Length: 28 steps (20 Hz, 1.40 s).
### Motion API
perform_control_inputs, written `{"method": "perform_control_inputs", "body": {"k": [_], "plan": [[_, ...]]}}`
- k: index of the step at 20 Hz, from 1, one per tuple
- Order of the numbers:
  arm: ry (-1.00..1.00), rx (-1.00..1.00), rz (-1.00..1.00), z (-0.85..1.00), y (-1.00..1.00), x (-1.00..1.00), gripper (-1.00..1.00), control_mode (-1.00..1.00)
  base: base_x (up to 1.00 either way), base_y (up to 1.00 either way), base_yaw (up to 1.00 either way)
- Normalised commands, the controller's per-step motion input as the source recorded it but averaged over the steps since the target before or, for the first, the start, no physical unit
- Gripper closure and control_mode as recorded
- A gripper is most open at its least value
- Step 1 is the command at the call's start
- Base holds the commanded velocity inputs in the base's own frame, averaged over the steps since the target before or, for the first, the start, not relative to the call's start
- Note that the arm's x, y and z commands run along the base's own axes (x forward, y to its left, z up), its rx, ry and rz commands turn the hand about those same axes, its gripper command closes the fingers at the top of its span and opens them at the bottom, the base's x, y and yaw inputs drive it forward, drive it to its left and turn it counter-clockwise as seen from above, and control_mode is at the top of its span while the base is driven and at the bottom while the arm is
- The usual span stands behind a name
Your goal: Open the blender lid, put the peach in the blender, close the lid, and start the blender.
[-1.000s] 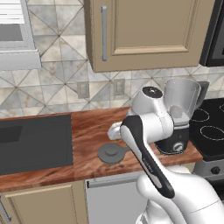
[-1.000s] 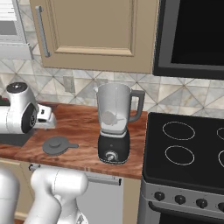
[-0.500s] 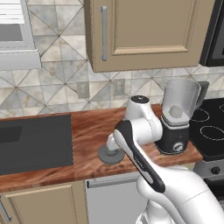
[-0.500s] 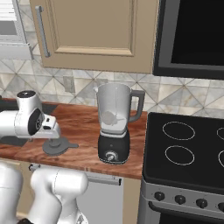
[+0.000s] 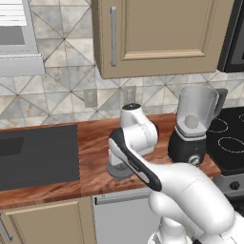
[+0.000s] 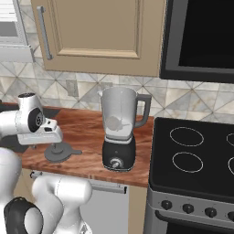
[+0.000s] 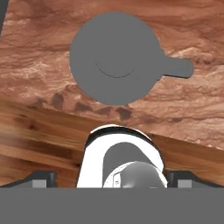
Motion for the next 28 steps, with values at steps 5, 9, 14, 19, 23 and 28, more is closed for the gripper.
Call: {"method": "perform_control_inputs", "body": {"k": [5, 9, 14, 19, 23, 28], "plan": [[0.05, -0.05, 0.0, -0.23, 0.08, 0.27, -1.0, -1.0, 0.0, 0.0, 0.0], [0.0, 0.0, 0.0, -0.34, -0.06, 0.16, -1.0, -1.0, 0.0, 0.0, 0.0], [0.0, 0.0, 0.0, -0.3, -0.07, 0.24, -1.0, -1.0, 0.0, 0.0, 0.0], [0.01, 0.0, 0.0, -0.25, 0.0, 0.32, -1.0, -1.0, 0.0, 0.0, 0.0], [0.04, 0.0, 0.0, -0.13, 0.0, 0.3, -1.0, -1.0, 0.0, 0.0, 0.0], [0.05, 0.0, 0.0, -0.2, 0.0, 0.18, -1.0, -1.0, 0.0, 0.0, 0.0]]}}
